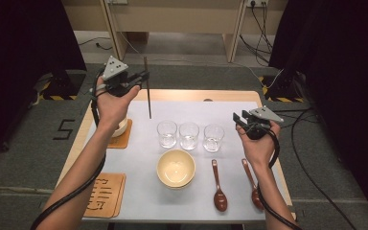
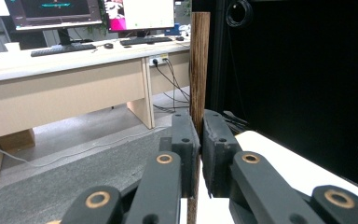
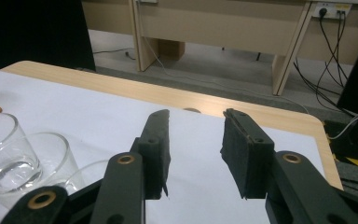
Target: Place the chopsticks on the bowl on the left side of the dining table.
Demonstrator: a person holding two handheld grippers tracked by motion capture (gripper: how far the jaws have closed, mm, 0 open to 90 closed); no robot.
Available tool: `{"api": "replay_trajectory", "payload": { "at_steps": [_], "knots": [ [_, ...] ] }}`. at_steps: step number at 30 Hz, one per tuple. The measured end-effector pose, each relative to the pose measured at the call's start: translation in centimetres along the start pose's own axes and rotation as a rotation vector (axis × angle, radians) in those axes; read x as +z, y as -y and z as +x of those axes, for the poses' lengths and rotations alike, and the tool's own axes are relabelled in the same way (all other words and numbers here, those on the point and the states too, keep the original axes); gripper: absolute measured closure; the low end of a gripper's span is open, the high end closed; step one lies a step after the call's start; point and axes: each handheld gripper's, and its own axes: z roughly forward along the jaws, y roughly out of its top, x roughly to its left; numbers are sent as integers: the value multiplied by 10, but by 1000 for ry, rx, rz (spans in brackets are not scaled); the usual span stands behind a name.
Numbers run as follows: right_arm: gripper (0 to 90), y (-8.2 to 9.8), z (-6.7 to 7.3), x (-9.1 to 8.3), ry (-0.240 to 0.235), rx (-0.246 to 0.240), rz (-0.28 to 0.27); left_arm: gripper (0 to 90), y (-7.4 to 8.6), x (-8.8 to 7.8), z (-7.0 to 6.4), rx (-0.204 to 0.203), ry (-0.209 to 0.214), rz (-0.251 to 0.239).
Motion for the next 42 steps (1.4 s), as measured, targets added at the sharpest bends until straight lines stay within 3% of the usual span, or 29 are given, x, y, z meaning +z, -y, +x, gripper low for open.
{"api": "replay_trajectory", "payload": {
  "at_steps": [16,29,42],
  "knots": [
    [614,38,-16,-21,25,63,-6,836,23,-27,12,-36,-33,33],
    [614,60,-16,-28,15,88,-28,836,36,-47,21,-72,-64,38],
    [612,77,-15,-32,6,87,-15,836,46,-71,26,-70,-93,55]
  ]
}}
